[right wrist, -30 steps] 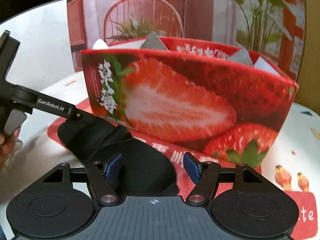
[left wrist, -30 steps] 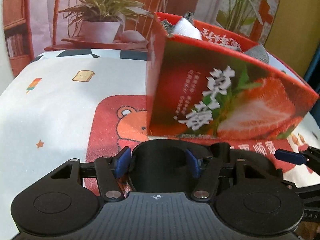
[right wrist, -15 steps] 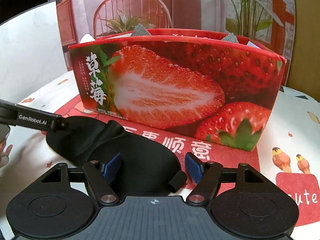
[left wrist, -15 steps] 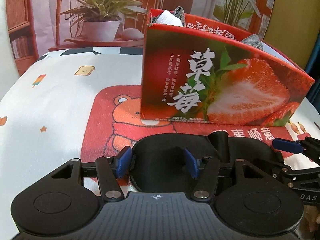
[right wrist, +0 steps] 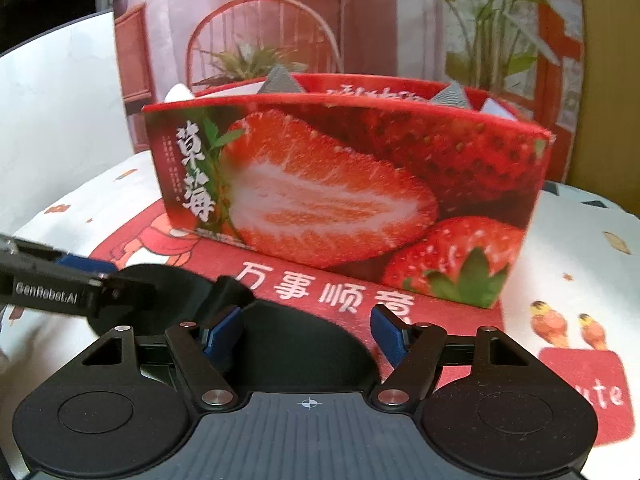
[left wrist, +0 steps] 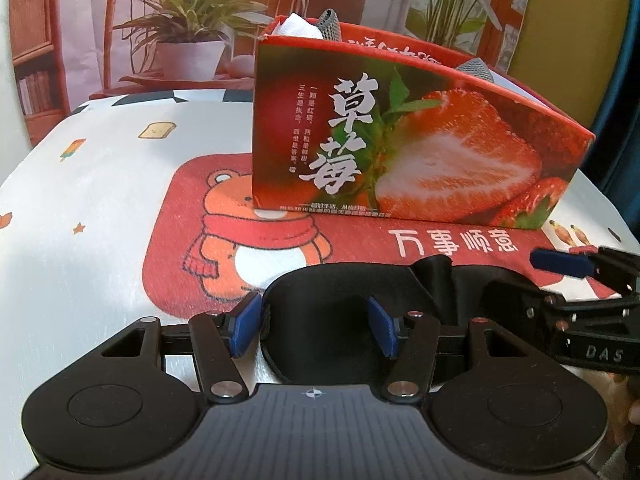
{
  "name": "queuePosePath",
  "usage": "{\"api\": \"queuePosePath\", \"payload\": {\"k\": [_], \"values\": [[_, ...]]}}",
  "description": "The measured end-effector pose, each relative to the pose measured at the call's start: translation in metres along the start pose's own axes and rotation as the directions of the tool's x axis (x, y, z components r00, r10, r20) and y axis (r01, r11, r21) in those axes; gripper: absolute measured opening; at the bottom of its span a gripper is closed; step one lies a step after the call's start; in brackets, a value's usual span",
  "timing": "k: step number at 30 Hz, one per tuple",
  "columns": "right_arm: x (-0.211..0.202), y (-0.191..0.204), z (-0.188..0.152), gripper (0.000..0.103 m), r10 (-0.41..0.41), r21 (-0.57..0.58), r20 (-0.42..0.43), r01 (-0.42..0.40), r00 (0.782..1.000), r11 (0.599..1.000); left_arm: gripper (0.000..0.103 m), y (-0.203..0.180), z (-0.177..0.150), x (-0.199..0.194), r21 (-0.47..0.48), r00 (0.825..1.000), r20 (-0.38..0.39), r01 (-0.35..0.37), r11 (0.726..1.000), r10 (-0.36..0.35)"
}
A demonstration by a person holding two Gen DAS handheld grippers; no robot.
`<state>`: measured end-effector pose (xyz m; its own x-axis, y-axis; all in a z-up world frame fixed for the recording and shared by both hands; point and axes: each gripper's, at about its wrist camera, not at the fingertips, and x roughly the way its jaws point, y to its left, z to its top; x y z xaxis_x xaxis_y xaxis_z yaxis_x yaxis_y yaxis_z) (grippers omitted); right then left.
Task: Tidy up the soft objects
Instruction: 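Move the left tool back down to the black eye mask, then close the left tool on the black eye mask, then lift the eye mask with the left tool and carry it into the box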
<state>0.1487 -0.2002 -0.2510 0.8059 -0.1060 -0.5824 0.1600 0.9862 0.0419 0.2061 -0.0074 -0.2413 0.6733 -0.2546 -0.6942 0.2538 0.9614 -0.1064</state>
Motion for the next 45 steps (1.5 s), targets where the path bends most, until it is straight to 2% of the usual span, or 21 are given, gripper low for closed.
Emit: {"api": "queuePosePath", "payload": {"k": [6,11,14,19,27,32,33,36,37,40,45], "values": [[-0.01,0.0,-0.008,0.071,-0.023,0.048,-0.081,0.027,0.996,0.998,0.061,-0.002,-0.001,-0.002,-0.002,1.0,-0.009,-0.002,1.0,0.002],[-0.021,-0.011,-0.017,0.072,-0.017,0.123,-0.101,0.03,0.995,0.992,0.063,0.002,-0.002,-0.004,-0.013,1.0,-0.009,0.011,1.0,-0.011],[-0.021,-0.016,-0.02,0.072,-0.01,0.174,-0.109,0.029,0.994,0.984,0.067,0.003,-0.003,-0.005,-0.026,0.999,-0.011,0.031,0.999,-0.031],[-0.018,-0.01,-0.019,0.073,0.008,0.152,-0.106,0.008,0.994,0.988,0.077,-0.002,-0.006,-0.006,-0.024,0.998,-0.018,0.064,0.998,-0.065],[-0.015,-0.005,-0.016,0.069,0.031,0.147,-0.095,-0.017,0.995,0.989,0.078,-0.004,-0.006,-0.006,-0.022,0.996,-0.023,0.085,0.996,-0.086],[-0.016,-0.007,-0.014,0.065,0.053,0.181,-0.087,-0.037,0.995,0.983,0.067,-0.006,-0.007,-0.008,-0.026,0.995,-0.02,0.094,0.995,-0.095],[-0.017,-0.007,-0.014,0.063,0.057,0.184,-0.083,-0.041,0.995,0.982,0.062,-0.005,-0.007,-0.008,-0.036,0.994,-0.02,0.103,0.994,-0.104],[-0.019,-0.007,-0.013,0.057,0.078,0.189,-0.074,-0.063,0.994,0.98,0.037,0.002,-0.006,-0.009,-0.079,0.988,-0.026,0.148,0.986,-0.15],[-0.019,-0.006,-0.013,0.054,0.088,0.187,-0.07,-0.073,0.994,0.98,0.034,0.005,-0.006,-0.009,-0.102,0.985,-0.028,0.167,0.981,-0.17],[-0.025,-0.002,-0.01,0.048,0.105,0.171,-0.047,-0.096,0.993,0.981,0.028,0.009,-0.007,-0.011,-0.124,0.983,-0.024,0.176,0.976,-0.181],[-0.031,0.001,-0.007,0.036,0.137,0.168,-0.016,-0.133,0.99,0.977,0.025,0.007,-0.006,-0.02,-0.113,0.979,0.005,0.203,0.973,-0.203]]}}
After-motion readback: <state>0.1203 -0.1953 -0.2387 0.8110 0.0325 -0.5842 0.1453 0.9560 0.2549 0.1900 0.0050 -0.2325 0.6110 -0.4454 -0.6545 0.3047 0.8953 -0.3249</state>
